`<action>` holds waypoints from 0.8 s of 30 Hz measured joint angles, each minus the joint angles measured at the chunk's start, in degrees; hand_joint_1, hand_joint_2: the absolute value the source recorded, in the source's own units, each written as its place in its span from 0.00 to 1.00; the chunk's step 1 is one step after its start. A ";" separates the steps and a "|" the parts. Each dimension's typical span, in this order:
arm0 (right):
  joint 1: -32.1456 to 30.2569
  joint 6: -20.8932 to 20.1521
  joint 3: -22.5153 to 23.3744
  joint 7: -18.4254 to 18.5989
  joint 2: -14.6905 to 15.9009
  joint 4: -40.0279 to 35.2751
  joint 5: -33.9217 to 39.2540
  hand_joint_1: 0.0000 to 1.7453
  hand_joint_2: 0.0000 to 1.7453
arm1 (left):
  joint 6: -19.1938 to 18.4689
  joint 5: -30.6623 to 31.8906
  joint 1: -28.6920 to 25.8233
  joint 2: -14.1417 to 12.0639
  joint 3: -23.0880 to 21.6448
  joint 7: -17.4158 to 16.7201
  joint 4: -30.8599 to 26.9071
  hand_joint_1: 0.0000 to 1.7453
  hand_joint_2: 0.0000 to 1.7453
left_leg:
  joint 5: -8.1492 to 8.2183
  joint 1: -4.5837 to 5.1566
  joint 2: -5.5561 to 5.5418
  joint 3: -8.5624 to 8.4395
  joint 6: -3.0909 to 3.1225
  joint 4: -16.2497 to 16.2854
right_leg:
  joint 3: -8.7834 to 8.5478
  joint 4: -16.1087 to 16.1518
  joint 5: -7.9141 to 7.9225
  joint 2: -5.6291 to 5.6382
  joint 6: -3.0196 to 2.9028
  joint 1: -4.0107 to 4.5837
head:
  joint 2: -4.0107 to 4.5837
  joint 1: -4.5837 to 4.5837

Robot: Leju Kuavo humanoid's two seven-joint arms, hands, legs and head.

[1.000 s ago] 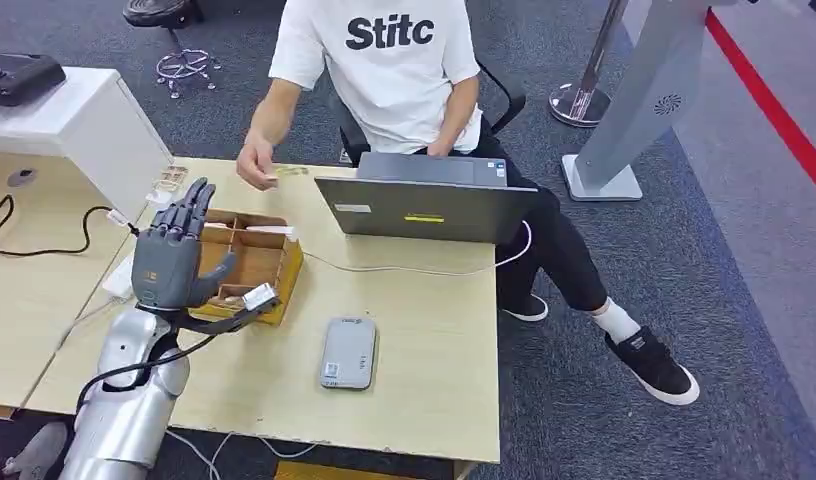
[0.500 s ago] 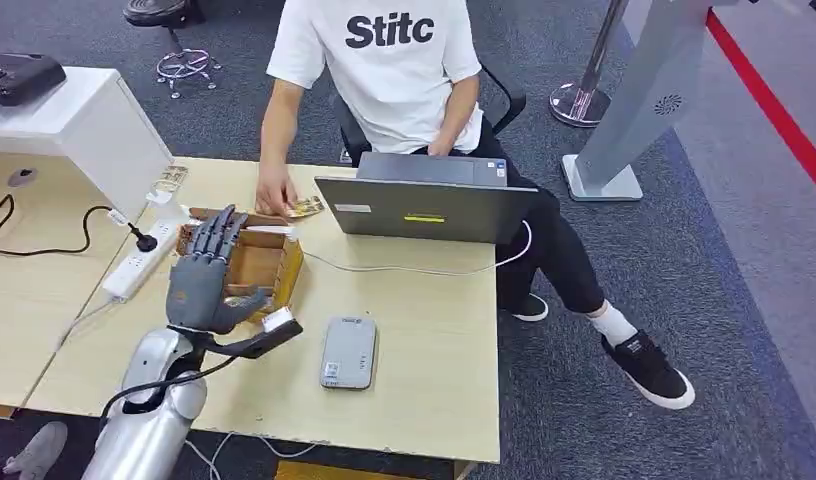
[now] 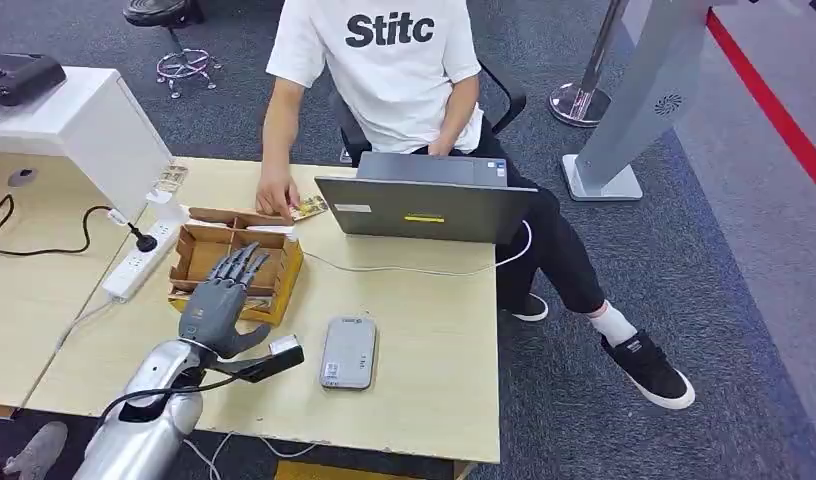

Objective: Pass the card to the sensor for recognition and then transmit it.

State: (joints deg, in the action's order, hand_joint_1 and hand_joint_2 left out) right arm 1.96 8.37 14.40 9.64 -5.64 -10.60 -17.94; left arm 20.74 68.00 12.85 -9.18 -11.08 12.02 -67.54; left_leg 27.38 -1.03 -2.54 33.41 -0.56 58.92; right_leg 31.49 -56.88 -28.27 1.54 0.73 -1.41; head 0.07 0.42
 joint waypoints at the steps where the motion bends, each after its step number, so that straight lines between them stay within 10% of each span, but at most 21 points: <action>1: 0.00 -0.02 0.00 0.00 0.00 0.00 0.00 0.00 1.00 | 0.00 0.04 -0.01 -0.13 -0.07 -0.09 0.04 0.00 1.00 | 0.00 0.00 0.00 0.00 0.00 0.00 | 0.00 0.00 0.00 0.00 0.00 0.00 | 0.00 0.00; 24: -0.01 -0.04 1.18 0.15 -0.07 0.00 -0.72 0.00 1.00 | 5.25 7.98 -0.10 -3.61 -0.09 -5.22 -1.07 0.00 1.00 | 0.00 -0.01 -0.02 0.01 0.00 0.00 | -0.01 -0.01 0.00 -0.02 0.00 0.00 | 0.00 0.00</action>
State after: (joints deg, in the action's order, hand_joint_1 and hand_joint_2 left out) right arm 1.95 8.33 15.58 9.79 -5.70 -10.60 -18.67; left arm 25.99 75.97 12.74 -12.79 -11.17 6.80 -68.61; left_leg 27.37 -1.03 -2.56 33.42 -0.56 58.92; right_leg 31.48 -56.89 -28.27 1.52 0.73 -1.41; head 0.07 0.42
